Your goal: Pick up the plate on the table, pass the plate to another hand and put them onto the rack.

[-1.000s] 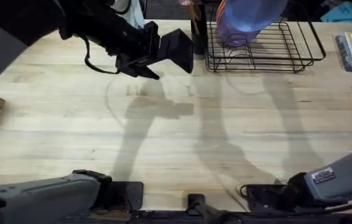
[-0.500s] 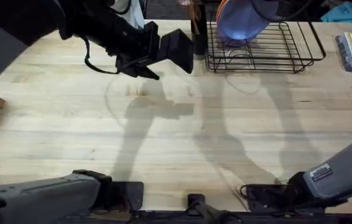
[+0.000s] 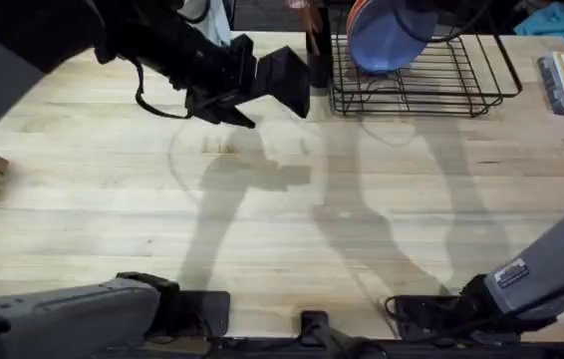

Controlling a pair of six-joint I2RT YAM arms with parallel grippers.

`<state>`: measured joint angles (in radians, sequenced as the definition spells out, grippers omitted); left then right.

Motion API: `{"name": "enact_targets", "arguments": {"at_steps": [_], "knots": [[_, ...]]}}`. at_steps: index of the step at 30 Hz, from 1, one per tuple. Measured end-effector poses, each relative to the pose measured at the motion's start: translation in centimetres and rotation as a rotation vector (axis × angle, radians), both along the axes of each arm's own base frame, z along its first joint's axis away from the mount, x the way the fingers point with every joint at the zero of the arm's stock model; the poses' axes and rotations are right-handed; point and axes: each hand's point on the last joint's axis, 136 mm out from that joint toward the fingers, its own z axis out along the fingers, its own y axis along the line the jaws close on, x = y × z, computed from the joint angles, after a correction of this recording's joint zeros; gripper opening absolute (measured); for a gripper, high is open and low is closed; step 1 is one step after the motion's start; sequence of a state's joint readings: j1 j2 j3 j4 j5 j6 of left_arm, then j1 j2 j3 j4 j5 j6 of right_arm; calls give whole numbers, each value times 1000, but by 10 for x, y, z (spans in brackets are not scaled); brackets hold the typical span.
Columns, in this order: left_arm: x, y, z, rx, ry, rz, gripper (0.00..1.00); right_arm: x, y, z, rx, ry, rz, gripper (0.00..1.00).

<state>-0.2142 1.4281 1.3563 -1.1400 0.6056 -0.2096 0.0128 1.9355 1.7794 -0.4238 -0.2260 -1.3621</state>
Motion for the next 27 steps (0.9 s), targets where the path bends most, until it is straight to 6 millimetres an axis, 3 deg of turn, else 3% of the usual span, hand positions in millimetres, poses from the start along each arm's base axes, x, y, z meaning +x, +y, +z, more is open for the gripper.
{"name": "enact_targets", "arguments": {"at_steps": [27], "knots": [[1, 0, 0, -1, -3, 0, 993, 16, 0, 23, 1, -117, -1, 31]]}}
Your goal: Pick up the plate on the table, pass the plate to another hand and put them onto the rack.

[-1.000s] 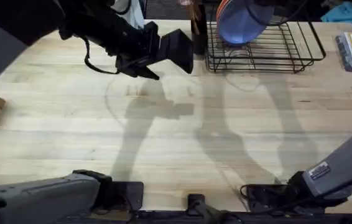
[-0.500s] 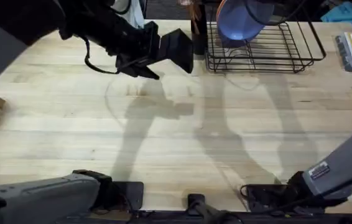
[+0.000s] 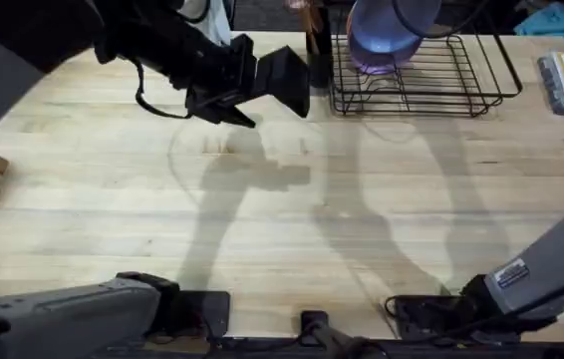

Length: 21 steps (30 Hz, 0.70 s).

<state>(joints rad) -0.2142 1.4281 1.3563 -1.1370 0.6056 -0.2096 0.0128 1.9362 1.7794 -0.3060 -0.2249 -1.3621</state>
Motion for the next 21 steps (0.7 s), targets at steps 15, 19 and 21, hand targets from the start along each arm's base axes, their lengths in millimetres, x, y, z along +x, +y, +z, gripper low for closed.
{"name": "enact_targets", "arguments": {"at_steps": [15, 19, 21], "knots": [[0, 0, 0, 0, 0, 0, 993, -15, 0, -22, -2, 113, 0, 31], [0, 0, 0, 0, 0, 0, 994, -24, 0, -33, -3, 171, -1, 32], [0, 0, 0, 0, 0, 0, 994, -29, -1, -38, -4, 201, -2, 32]]}}
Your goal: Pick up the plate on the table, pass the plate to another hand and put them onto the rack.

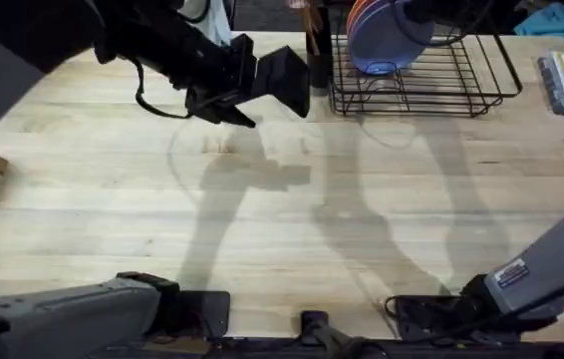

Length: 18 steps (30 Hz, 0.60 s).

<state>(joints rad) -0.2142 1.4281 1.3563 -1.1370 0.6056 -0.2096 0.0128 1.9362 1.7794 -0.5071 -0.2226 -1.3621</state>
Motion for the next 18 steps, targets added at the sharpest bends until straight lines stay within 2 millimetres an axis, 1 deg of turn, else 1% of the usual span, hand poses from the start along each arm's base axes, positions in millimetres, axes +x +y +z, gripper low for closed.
{"name": "enact_targets", "arguments": {"at_steps": [2, 3, 6, 8, 16, 17, 18], "knots": [[0, 0, 0, 0, 0, 0, 994, 0, 0, -2, 0, 5, -1, 32], [0, 0, 0, 0, 0, 0, 993, 2, 0, -13, 0, 26, -1, 32], [0, 0, 0, 0, 0, 0, 993, 7, -1, -22, -3, 31, -4, 32], [0, 0, 0, 0, 0, 0, 993, 10, -1, -22, -3, 26, -4, 32], [0, 0, 0, 0, 0, 0, 993, 10, -1, -22, -1, 27, -7, 32], [0, 0, 0, 0, 0, 0, 993, 10, -1, -22, 0, 27, -7, 39], [0, 0, 0, 0, 0, 0, 993, 10, -1, -23, 4, 33, -11, 125]]}}
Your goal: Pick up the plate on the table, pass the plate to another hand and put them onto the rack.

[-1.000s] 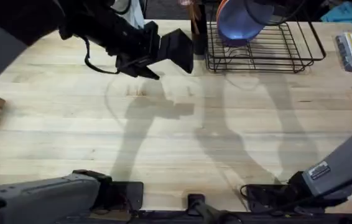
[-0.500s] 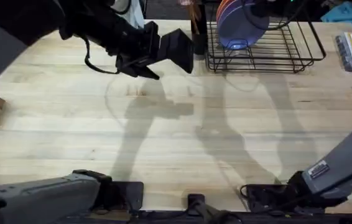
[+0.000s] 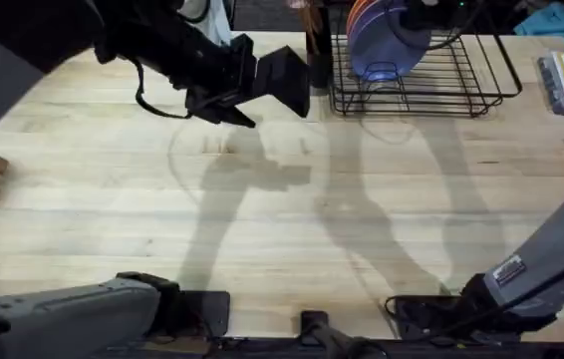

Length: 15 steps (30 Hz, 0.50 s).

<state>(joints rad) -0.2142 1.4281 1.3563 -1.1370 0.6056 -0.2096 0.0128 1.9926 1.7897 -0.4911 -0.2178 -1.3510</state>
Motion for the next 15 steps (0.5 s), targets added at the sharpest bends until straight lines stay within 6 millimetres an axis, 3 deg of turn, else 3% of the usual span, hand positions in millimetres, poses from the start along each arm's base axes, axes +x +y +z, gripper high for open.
{"name": "enact_targets", "arguments": {"at_steps": [2, 6, 8, 15], "knots": [[0, 0, 0, 0, 0, 0, 993, -3, 0, -5, 1, 23, -2, 362], [0, 0, 0, 0, 1, 0, 993, -2, 1, -16, 2, 46, -1, 933], [0, 0, 0, 0, 1, 0, 993, -2, 1, -18, 2, 52, -2, 992], [-1, 0, 0, 0, 3, 0, 993, -2, 2, -18, 2, 50, 0, 992]]}}
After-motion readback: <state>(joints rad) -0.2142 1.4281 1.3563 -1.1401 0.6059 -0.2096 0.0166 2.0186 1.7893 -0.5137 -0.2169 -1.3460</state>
